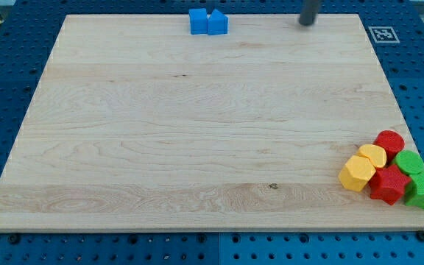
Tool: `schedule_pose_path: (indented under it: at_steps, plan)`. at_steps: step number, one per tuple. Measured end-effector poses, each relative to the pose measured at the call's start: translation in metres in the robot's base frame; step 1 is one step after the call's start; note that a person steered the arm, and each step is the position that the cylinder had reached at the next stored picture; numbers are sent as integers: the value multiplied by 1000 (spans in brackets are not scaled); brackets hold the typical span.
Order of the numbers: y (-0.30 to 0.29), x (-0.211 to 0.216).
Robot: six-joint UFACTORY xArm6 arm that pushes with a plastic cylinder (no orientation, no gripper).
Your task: Separate the blue cube along with blue triangle
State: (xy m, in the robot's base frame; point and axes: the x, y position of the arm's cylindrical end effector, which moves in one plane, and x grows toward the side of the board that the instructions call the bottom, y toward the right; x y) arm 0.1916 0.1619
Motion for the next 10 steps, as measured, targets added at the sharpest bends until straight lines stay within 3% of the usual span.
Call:
schedule_pose_path:
  at_steps: [1,3,5,10]
  plan:
    - [-4,0]
    - [-118,0]
    - [-178,2]
    - [-191,35]
